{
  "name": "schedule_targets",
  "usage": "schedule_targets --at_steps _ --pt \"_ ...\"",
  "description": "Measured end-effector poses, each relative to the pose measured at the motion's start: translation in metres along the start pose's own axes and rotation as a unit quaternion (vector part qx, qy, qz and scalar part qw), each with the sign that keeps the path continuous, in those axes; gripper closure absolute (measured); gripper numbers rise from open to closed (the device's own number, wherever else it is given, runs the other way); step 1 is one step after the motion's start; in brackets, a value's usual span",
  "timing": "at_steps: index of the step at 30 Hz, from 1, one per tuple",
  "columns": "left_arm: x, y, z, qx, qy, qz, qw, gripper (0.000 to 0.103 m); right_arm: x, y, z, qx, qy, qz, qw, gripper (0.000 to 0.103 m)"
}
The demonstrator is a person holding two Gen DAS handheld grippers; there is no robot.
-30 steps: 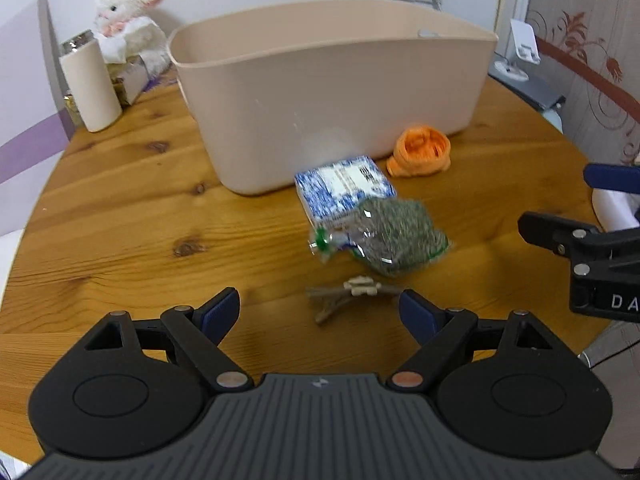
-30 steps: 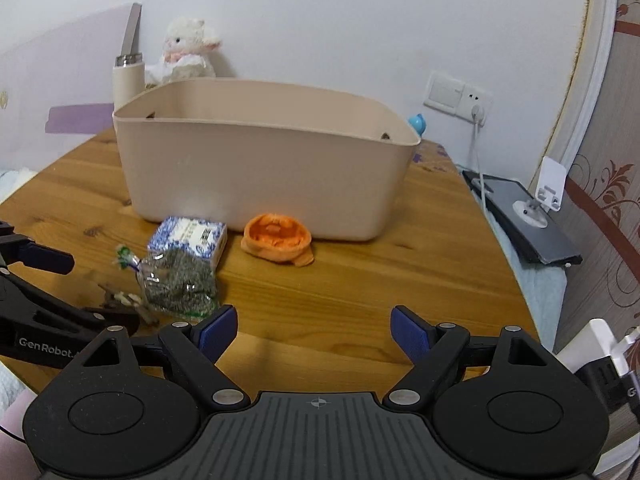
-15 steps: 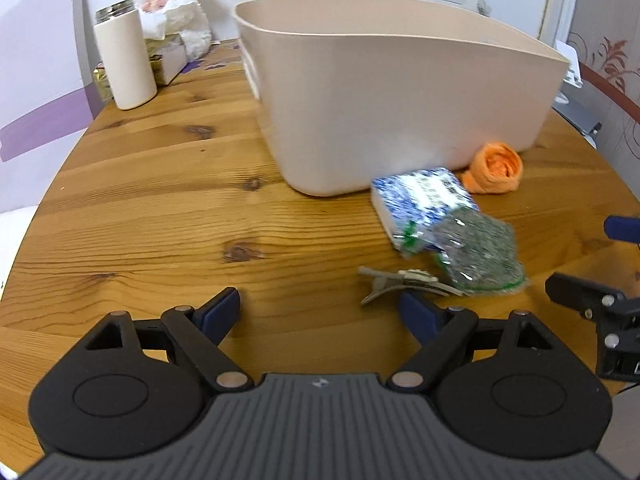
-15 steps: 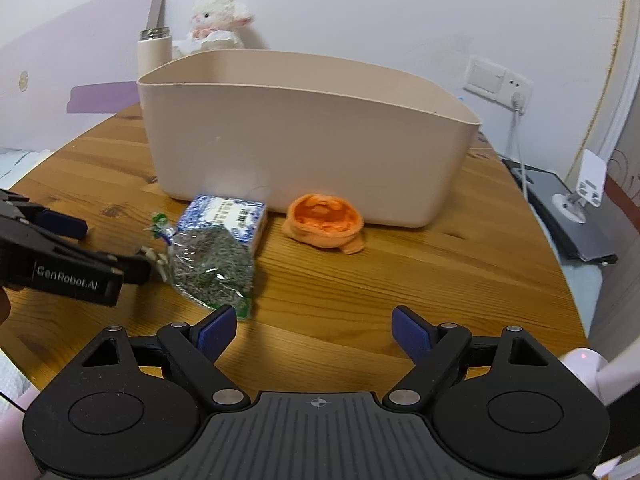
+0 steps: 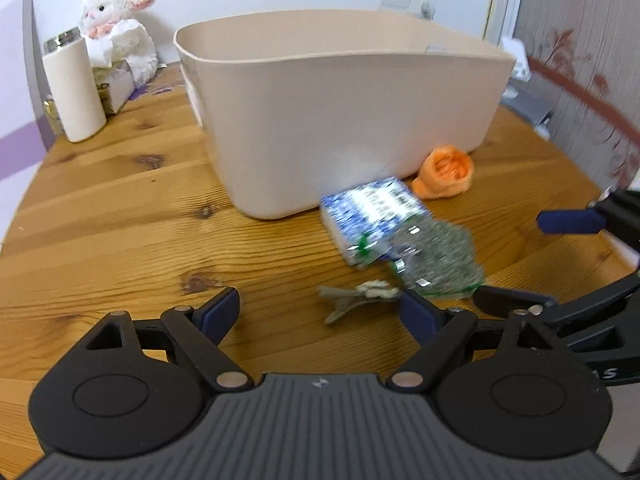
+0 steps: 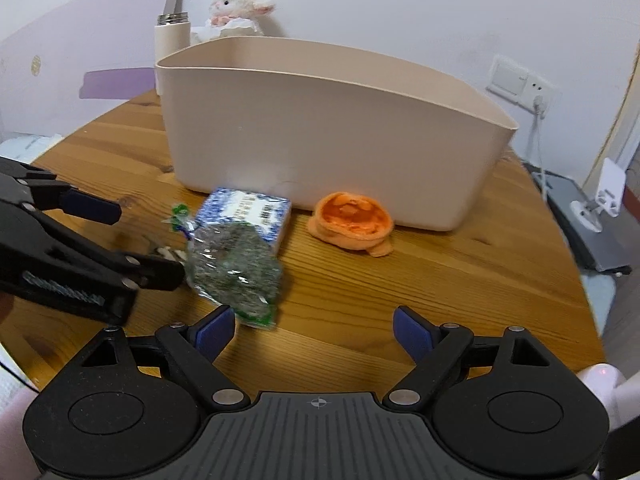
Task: Organize objects
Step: 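Move both tools back to the hair clip and herb bag, then grasp the metal hair clip with left tool while right tool grasps green herb bag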
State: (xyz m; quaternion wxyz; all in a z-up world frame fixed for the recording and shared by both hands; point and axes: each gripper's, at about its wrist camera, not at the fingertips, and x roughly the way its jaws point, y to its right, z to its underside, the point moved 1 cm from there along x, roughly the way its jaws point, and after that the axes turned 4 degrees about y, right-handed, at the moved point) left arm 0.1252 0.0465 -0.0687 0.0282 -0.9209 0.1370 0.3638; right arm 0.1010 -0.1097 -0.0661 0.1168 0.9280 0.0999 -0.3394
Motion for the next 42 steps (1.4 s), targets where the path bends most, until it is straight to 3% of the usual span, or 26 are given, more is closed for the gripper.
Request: schedule_targets --at_steps 3,8,17,22,24,28,34,42 --pt "0.002 0.004 -0.002 -0.010 -0.001 0.017 0.9998 0.015 -0.002 0.005 0.000 0.003 -0.001 0.004 1.000 0.014" --pt "0.018 0.014 -0.001 0.017 -0.005 -0.022 0.9996 0.015 0.000 0.007 0.001 0.006 -0.005 0.004 1.000 0.014" --pt "0.013 -0.011 0.003 0.005 0.007 -0.036 0.9993 0.015 0.010 -0.005 -0.007 0.008 0.001 -0.027 1.000 0.012" --pt "0.010 -0.019 0.005 0.015 0.012 -0.024 0.9995 0.019 0.022 -0.012 -0.015 0.022 -0.003 -0.043 0.999 0.012" --pt "0.010 -0.020 0.003 0.009 0.014 -0.029 0.9994 0.026 0.026 -0.014 -0.016 0.024 -0.004 -0.041 0.999 0.012" --pt "0.009 -0.021 0.003 0.010 0.020 -0.027 0.9994 0.040 0.029 -0.019 -0.016 0.025 -0.005 -0.044 0.999 0.024" --pt "0.008 -0.024 0.001 -0.010 0.019 -0.023 0.9995 0.042 0.029 -0.011 -0.017 0.060 -0.009 -0.053 0.997 0.065" --pt "0.003 -0.024 0.001 -0.042 0.016 -0.010 0.9989 0.043 0.017 -0.009 -0.015 0.044 0.004 -0.035 0.998 0.067"
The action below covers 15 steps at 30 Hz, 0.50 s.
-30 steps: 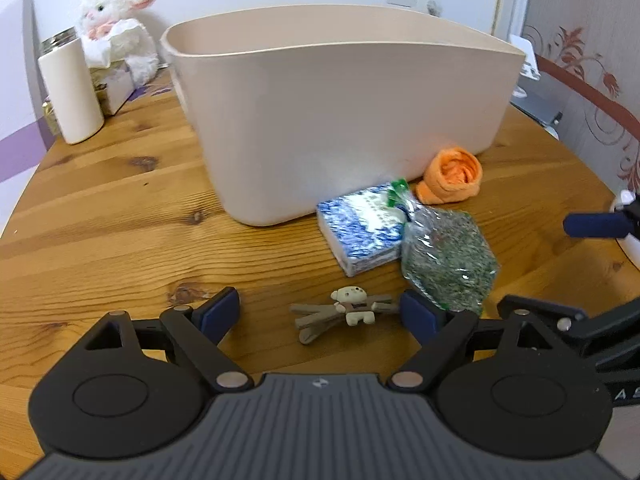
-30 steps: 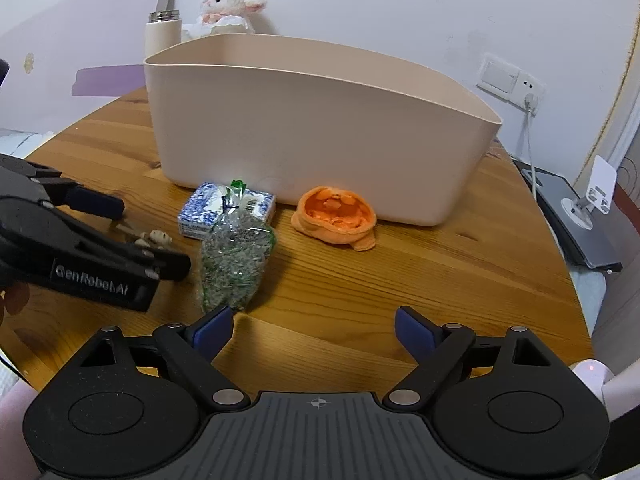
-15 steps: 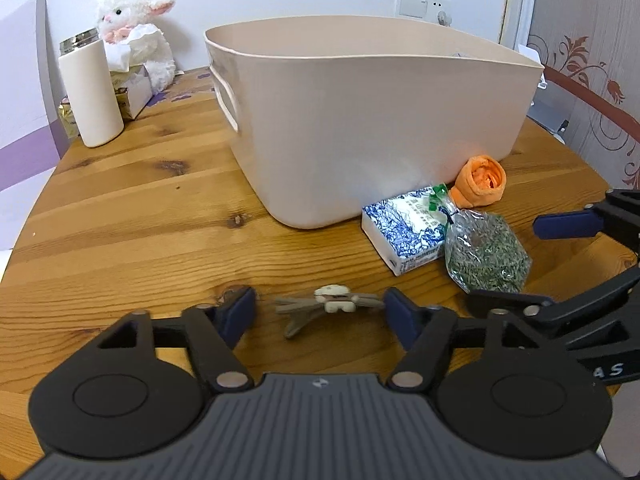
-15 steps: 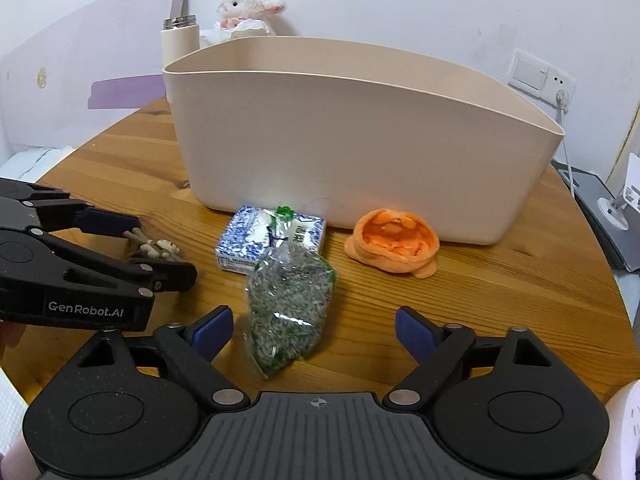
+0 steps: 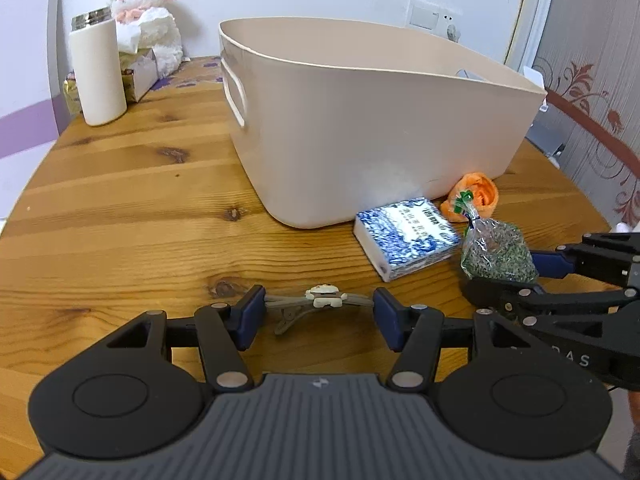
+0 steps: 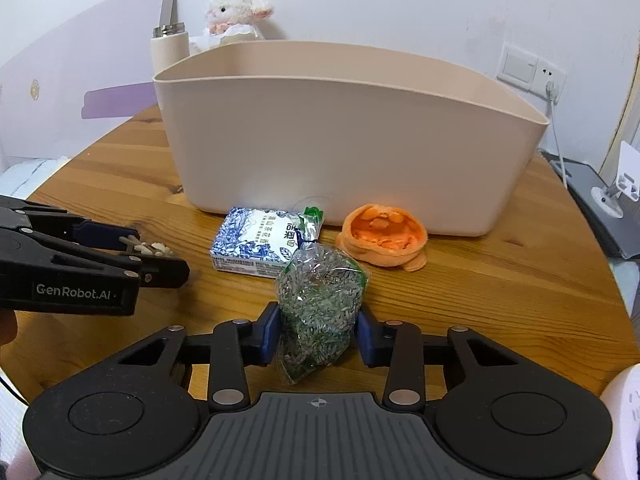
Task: Organize objects
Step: 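Grasp the metal hair clip with left tool while right tool grasps green herb bag, then carry clip and herb bag over the basket and open both tools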
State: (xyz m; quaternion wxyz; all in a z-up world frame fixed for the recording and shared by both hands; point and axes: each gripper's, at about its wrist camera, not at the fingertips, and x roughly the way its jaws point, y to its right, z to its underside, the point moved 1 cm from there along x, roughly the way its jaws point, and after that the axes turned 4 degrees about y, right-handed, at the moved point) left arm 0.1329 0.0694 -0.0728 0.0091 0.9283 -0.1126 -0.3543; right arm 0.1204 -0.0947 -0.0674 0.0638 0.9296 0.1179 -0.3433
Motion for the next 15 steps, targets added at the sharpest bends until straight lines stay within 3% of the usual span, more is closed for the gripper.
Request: schedule_targets --at_steps 6,15 --pt "-0.017 0.007 -0.009 0.004 0.014 -0.009 0.9999 0.043 -0.025 0.015 -0.015 0.004 0.031 0.009 0.999 0.067" --pt "-0.056 0.016 -0.053 0.013 0.075 -0.017 0.9969 0.043 -0.063 0.045 -0.057 0.032 0.111 0.039 0.993 0.067"
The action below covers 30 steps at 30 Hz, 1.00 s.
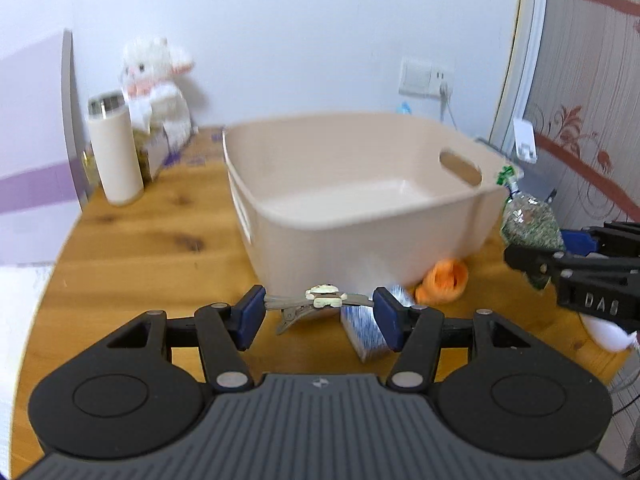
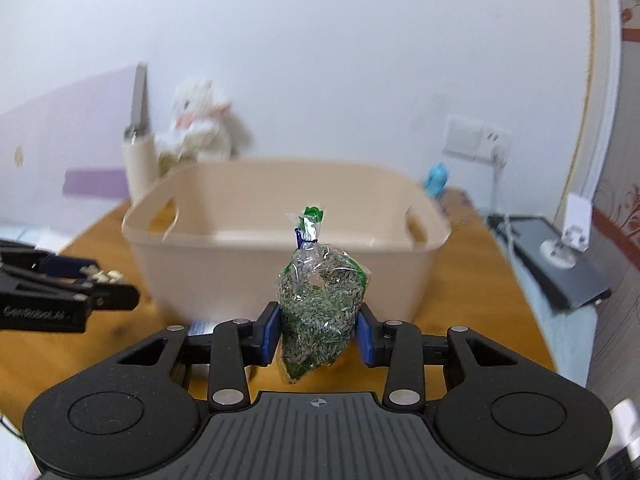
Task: Organize objects
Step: 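Carry clip and herb bag over the basket and open both tools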
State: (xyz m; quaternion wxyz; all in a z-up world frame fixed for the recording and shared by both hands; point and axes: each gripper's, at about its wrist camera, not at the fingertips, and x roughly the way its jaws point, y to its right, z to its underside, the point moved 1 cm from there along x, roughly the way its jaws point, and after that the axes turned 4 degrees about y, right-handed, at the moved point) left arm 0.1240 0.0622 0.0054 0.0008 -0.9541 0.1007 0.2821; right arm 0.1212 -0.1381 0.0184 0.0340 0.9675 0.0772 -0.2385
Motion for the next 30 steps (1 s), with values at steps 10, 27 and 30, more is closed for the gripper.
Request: schedule_targets --at_steps 10,27,30 --pt "-0.004 0.007 -0.053 0.006 0.046 -0.010 0.9988 0.043 0.002 0.024 -0.045 0.019 0.047 0.010 0.999 0.067" --pt "0.112 0.027 -0.085 0.037 -0.014 -0.050 0.9980 0.043 0.092 0.036 -0.064 0.015 -0.008 0.032 0.999 0.067" --pt "0.129 0.026 -0.081 0.038 -0.033 -0.063 0.9967 0.042 0.107 0.032 -0.057 0.004 -0.027 0.034 0.999 0.067"
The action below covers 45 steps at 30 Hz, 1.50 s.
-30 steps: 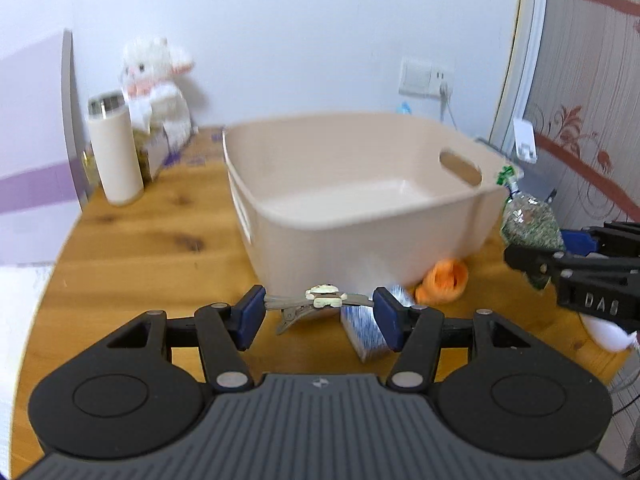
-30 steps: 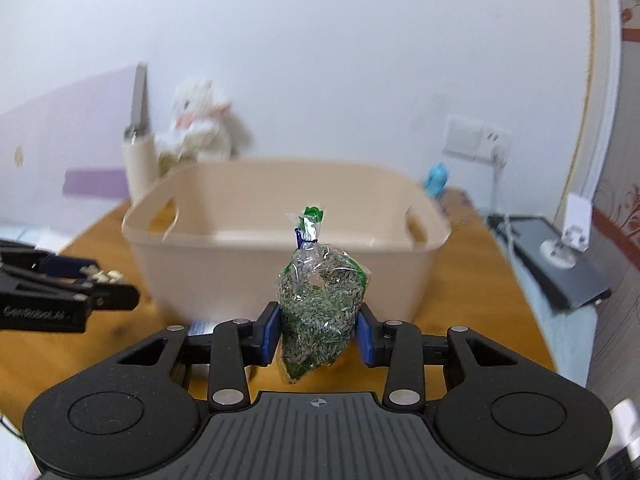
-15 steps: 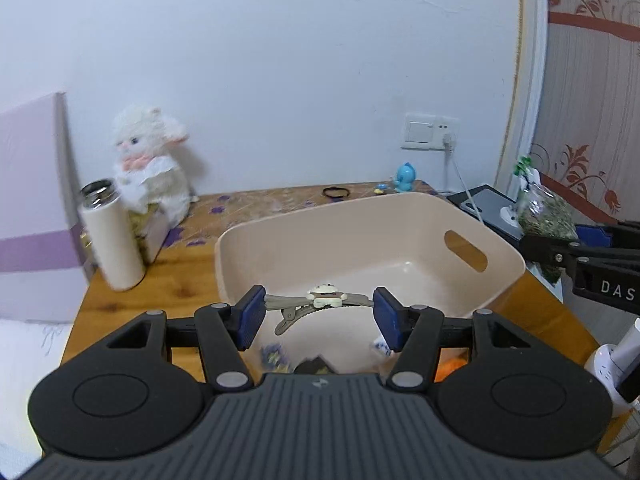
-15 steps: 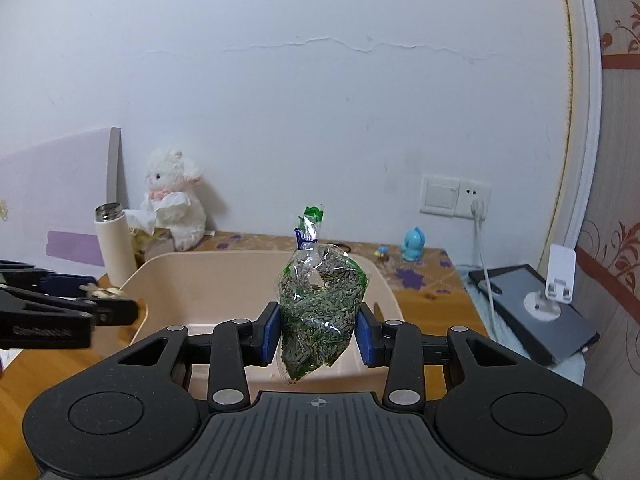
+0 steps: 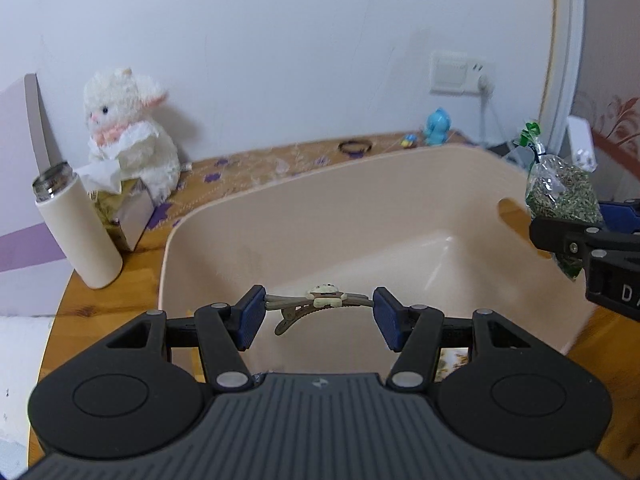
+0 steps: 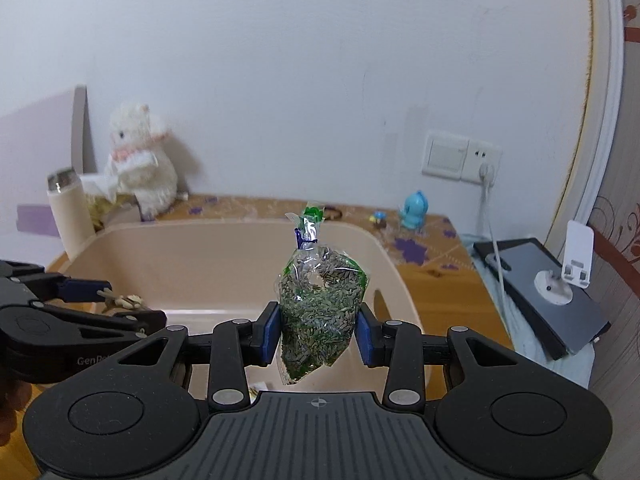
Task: Organize objects
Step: 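Carry clip and herb bag over the basket and open both tools, then move both tools back to the tea box and orange cup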
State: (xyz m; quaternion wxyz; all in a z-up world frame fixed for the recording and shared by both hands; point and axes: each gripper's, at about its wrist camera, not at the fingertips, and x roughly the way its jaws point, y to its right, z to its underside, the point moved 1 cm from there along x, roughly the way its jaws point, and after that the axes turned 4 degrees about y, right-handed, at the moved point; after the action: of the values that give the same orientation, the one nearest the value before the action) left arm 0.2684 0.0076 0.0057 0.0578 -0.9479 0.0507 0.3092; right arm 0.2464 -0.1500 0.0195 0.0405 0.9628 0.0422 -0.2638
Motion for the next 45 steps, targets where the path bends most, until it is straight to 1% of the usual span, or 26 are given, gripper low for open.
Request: schedule_targets --at_steps 2,3,5,7,8,10,11,12,14,15,19,20,22,27,29,30,33,37,42,45 --pt "0.009 -0.001 0.003 -0.001 -0.015 -0.008 0.9999 0.042 0.007 -0.003 0.004 -0.009 -0.011 -0.001 1.000 0.067" --pt "0.011 -0.002 0.004 -0.001 -0.021 -0.005 0.9998 0.042 0.011 -0.005 0.006 -0.012 -0.016 -0.001 1.000 0.067" --pt "0.011 -0.002 0.003 0.000 -0.020 0.003 0.9998 0.042 0.017 -0.008 0.010 -0.017 -0.028 -0.002 0.999 0.066" --pt "0.012 -0.001 0.002 0.003 -0.022 -0.001 0.9998 0.042 0.021 -0.012 0.013 -0.025 -0.035 0.001 0.999 0.065" --pt "0.012 -0.001 0.002 0.003 -0.022 -0.002 0.9998 0.042 0.020 -0.013 0.013 -0.029 -0.035 0.003 0.999 0.057" --pt "0.010 -0.002 0.002 0.001 -0.019 -0.003 0.9998 0.042 0.016 -0.014 0.014 -0.030 -0.031 0.001 0.999 0.053" --pt "0.008 -0.002 0.002 0.001 -0.018 -0.004 0.9998 0.038 0.012 -0.014 0.014 -0.027 -0.028 -0.001 0.999 0.051" --pt "0.006 -0.003 0.001 0.001 -0.018 -0.005 0.9998 0.029 0.009 -0.014 0.014 -0.025 -0.025 -0.002 0.999 0.049" --pt "-0.001 -0.005 0.001 -0.001 -0.011 -0.008 0.9999 0.021 -0.001 -0.012 0.013 -0.022 -0.017 -0.004 1.000 0.042" --pt "-0.005 -0.006 0.001 -0.002 -0.008 -0.009 0.9999 0.021 -0.006 -0.011 0.012 -0.021 -0.013 -0.004 1.000 0.041" --pt "-0.022 -0.013 0.000 -0.010 0.002 -0.011 0.9999 0.020 -0.028 -0.004 0.012 -0.016 0.004 -0.001 1.000 0.031" --pt "-0.028 -0.014 0.000 -0.011 0.006 -0.012 0.9999 0.019 -0.033 -0.002 0.012 -0.014 0.007 -0.001 1.000 0.027" --pt "-0.039 -0.013 0.001 -0.008 0.015 -0.011 0.9998 0.013 -0.044 0.001 0.013 -0.011 0.012 -0.001 1.000 0.024" --pt "-0.065 -0.011 0.009 -0.008 0.033 -0.007 0.9994 0.012 -0.067 0.006 0.024 -0.015 0.018 0.003 1.000 0.022" --pt "-0.072 -0.010 0.013 -0.010 0.034 -0.006 0.9993 0.011 -0.074 0.008 0.030 -0.016 0.018 0.004 1.000 0.016" --pt "-0.076 -0.008 0.015 -0.008 0.035 -0.006 0.9993 0.010 -0.078 0.009 0.033 -0.017 0.018 0.004 1.000 0.016" --pt "-0.087 -0.003 0.024 -0.003 0.033 0.002 0.9995 0.007 -0.087 0.010 0.044 -0.023 0.013 0.007 1.000 0.015" --pt "-0.097 0.003 0.038 -0.007 0.031 0.010 0.9994 0.007 -0.095 0.012 0.059 -0.032 0.005 0.011 0.999 0.009" --pt "-0.101 0.010 0.058 -0.021 0.022 0.006 0.9995 0.007 -0.097 0.013 0.076 -0.041 -0.014 0.009 0.999 0.005" --pt "-0.100 0.014 0.067 -0.026 0.012 0.010 0.9995 0.007 -0.095 0.012 0.085 -0.048 -0.023 0.009 0.999 0.004"
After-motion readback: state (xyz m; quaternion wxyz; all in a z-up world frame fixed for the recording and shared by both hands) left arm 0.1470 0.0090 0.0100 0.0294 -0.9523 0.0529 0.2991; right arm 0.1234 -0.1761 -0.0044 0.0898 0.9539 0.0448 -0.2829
